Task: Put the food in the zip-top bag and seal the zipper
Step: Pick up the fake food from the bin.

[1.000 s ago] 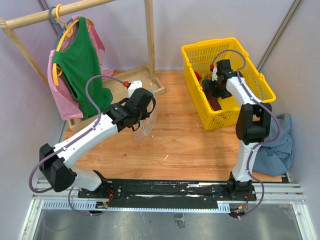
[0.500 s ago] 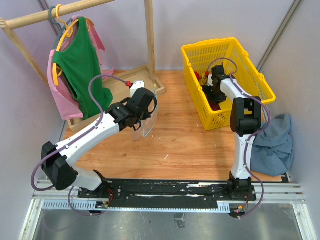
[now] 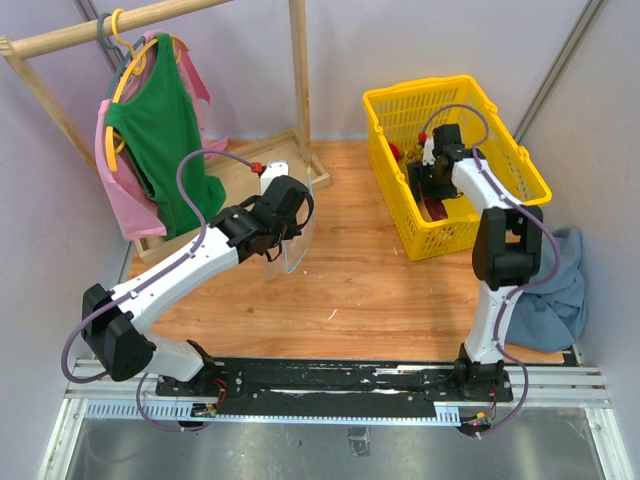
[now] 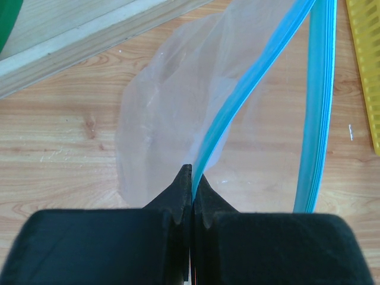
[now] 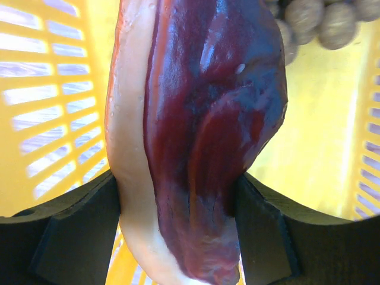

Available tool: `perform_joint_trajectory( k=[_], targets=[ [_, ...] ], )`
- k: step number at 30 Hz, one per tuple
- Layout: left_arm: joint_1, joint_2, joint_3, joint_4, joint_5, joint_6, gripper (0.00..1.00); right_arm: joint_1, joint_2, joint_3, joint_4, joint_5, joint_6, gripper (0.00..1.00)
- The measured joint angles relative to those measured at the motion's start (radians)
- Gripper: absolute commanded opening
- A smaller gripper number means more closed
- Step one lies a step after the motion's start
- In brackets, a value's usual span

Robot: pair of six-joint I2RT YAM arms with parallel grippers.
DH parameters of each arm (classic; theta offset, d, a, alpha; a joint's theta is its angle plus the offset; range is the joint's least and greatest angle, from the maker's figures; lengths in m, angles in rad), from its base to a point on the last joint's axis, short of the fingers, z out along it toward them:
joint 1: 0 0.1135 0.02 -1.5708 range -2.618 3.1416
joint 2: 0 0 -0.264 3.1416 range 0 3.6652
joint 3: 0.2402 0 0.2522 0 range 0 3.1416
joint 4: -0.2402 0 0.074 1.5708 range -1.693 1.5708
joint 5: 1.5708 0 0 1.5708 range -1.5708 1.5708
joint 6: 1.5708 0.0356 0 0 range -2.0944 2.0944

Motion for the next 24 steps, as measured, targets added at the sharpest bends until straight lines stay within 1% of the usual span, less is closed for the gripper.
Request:
perform_joint_trajectory(
  k=[6,7,10,16,21,24],
  targets=[
    [0.0,-0.01,0.0,0.002,0.019,0.011,0.0,0.0,-0.245,-0.126,0.125,0.002,0.033,0.49],
    [0.0,-0.013,0.0,0.003,0.023,0.016,0.0,0.0,-0.265,-0.137,0.134,0.002,0.036,0.49],
    [0.0,-0.023,0.0,0.006,0.042,0.03,0.0,0.0,-0.368,-0.219,0.213,0.002,0.055,0.47],
    [0.0,-0.054,0.0,0.013,0.089,0.066,0.0,0.0,-0.56,-0.404,0.416,-0.002,0.106,0.47],
    [0.0,-0.065,0.0,0.016,0.126,0.089,0.0,0.0,-0.682,-0.484,0.565,-0.031,0.148,0.47],
    [0.0,-0.065,0.0,0.018,0.154,0.108,0.0,0.0,-0.736,-0.505,0.637,-0.064,0.171,0.47]
  ],
)
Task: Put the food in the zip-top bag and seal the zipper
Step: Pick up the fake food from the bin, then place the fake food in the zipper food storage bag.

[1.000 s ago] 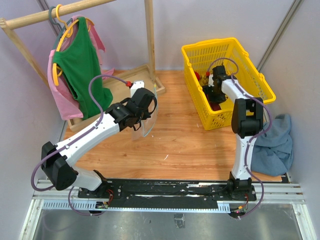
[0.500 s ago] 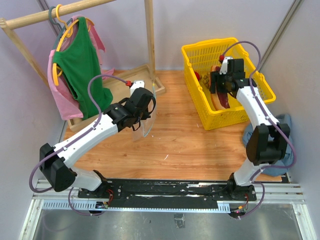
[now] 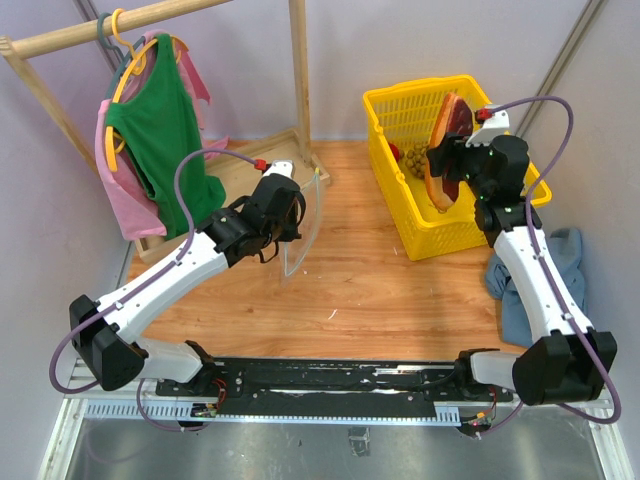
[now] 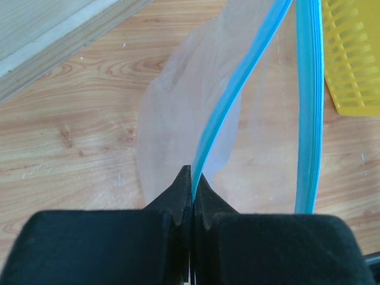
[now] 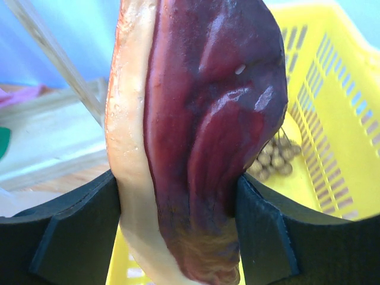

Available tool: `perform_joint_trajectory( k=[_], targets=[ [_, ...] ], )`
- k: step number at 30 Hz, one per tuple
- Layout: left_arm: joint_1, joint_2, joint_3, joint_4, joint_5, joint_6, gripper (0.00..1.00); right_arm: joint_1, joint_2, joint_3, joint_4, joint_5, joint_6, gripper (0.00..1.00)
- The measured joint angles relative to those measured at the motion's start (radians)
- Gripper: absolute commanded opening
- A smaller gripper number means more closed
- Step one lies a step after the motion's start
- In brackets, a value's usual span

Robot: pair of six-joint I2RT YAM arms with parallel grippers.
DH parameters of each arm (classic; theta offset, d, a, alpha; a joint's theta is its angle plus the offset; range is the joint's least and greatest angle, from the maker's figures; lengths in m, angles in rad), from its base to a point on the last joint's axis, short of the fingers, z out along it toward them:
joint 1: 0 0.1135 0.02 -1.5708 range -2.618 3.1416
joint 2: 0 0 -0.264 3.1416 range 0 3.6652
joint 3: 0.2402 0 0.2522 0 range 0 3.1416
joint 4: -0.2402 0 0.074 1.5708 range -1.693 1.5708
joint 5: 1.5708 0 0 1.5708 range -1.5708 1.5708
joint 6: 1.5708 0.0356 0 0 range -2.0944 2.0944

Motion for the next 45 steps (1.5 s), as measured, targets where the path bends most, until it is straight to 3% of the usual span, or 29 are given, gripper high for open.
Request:
perform_joint_trajectory(
  k=[7,19,34,45],
  targets=[
    [0.0,0.0,0.0,0.004,0.046,0.031,0.0,0.054,-0.1,-0.017,0.129,-0.07,0.035,0.47],
    [0.0,0.0,0.002,0.026,0.119,0.045,0.0,0.335,-0.177,-0.132,0.447,-0.16,0.108,0.48],
    [0.0,-0.023,0.002,0.074,0.189,0.046,0.0,0.467,-0.051,-0.205,0.969,-0.325,0.371,0.48],
    [0.0,-0.044,-0.006,0.089,0.22,0.048,0.0,0.509,0.047,-0.219,1.09,-0.381,0.435,0.48]
  ],
)
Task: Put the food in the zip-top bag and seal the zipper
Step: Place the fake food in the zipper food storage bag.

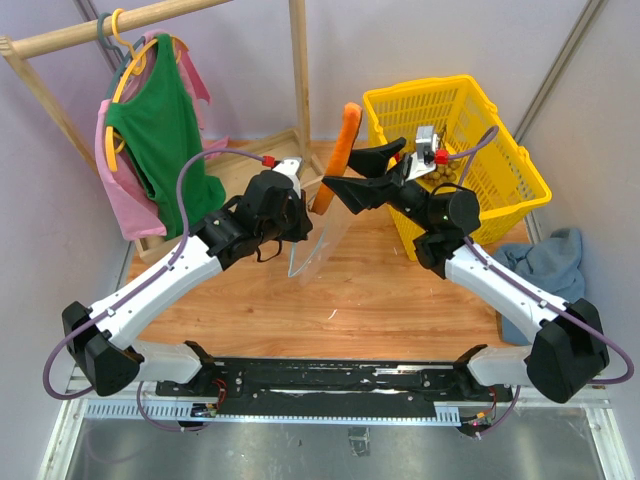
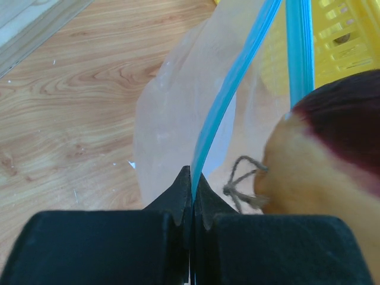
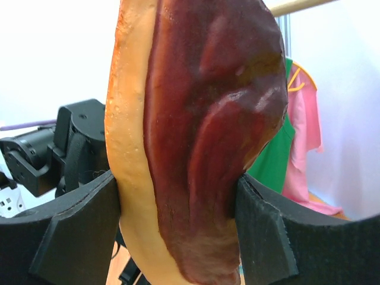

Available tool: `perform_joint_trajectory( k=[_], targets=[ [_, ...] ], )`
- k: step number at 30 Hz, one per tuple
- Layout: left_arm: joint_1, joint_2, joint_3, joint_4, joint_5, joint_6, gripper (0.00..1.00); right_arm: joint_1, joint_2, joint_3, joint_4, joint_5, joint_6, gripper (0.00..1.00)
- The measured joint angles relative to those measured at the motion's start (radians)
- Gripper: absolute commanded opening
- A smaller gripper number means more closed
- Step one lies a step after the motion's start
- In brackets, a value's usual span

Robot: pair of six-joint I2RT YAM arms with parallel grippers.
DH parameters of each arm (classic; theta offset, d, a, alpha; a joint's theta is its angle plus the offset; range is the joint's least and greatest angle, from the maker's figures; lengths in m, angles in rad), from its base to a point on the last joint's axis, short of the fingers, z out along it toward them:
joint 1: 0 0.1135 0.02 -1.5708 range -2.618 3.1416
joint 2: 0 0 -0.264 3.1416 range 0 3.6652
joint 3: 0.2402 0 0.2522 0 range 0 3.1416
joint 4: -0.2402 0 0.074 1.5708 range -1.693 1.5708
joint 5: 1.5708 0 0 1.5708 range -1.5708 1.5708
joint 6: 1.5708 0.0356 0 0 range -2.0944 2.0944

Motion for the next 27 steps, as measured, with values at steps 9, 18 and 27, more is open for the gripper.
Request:
perform_joint_trajectory(
  k=[9,18,27],
  targets=[
    [0.0,-0.013,-0.007,0.003,0.008,-0.002,0.0,0.0,0.03,-0.074,0.01,-0.049,-0.048,0.52],
    [0.0,-0.021,-0.007,0.011,0.051,-0.024,0.0,0.0,0.121,-0.118,0.096,-0.138,-0.097,0.72],
    [0.0,-0.021,-0.016,0.024,0.032,-0.06,0.0,0.001,0.108,-0.127,0.04,-0.199,-0.175,0.94]
  ],
)
